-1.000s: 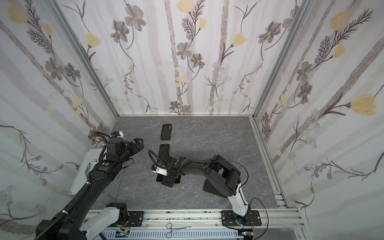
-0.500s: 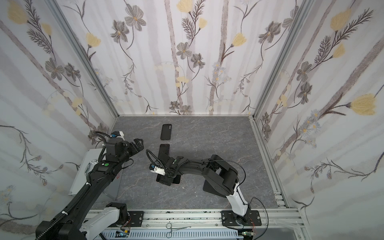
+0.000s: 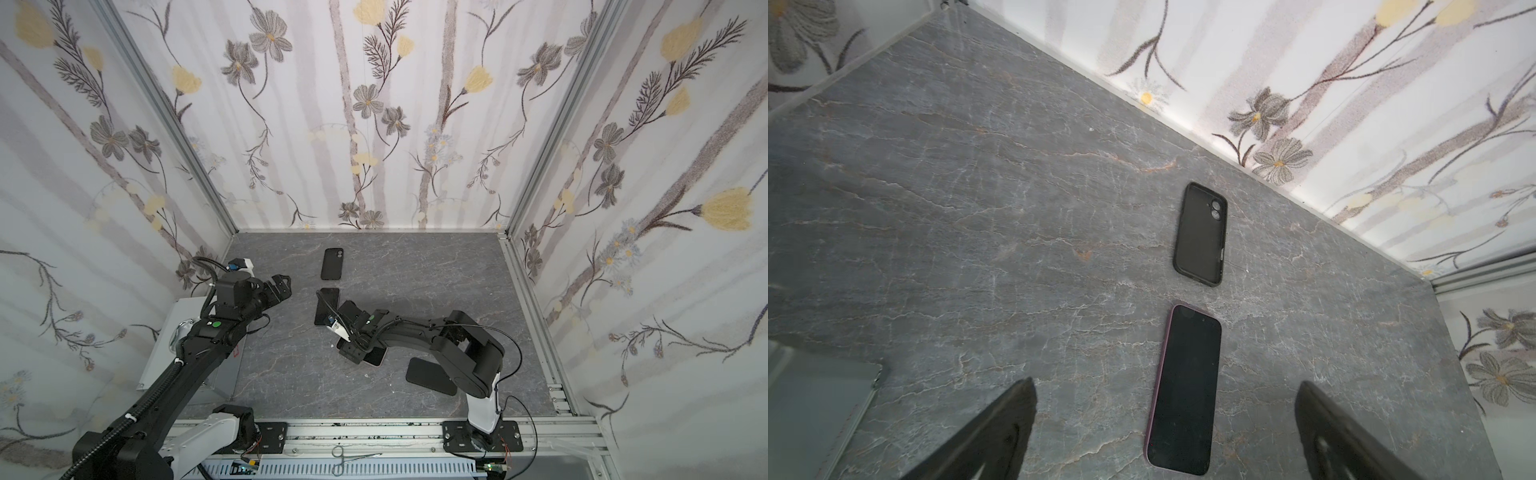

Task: Take the phone out of the phone case
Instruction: 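Lift the pink-edged phone with the right gripper toward the left gripper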

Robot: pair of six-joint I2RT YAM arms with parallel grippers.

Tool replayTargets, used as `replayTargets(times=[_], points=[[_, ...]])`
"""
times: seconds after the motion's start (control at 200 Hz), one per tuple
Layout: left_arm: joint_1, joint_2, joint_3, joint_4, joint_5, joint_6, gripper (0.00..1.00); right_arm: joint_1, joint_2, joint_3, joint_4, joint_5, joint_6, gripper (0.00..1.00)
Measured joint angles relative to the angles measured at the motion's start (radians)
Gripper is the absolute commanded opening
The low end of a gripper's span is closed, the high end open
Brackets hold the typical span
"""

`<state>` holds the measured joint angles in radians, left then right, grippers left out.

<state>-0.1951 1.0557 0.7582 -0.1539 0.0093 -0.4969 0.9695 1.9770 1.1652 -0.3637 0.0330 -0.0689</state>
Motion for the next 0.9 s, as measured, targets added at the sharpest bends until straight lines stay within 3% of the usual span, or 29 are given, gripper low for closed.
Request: replayTargets(times=[0.285,0.62,0.899], points=[[-0.167,0.074,0.034,0.032,-0.001,0.021,1.00,-0.179,-0.157,-0.142,0.127,-0.015,0.406,0.40],[-0.363,0.211,-0.019,0.236,0.122,-0.019,0.90,-0.332,-0.272,-0.289,0.287,-0.071,0.898,0.30],[-0.470,0.339,-0.014,0.389,0.214,-0.035,0.88,-0.410,-0.331,-0.335,0.339,-0.167,1.149,0.27]])
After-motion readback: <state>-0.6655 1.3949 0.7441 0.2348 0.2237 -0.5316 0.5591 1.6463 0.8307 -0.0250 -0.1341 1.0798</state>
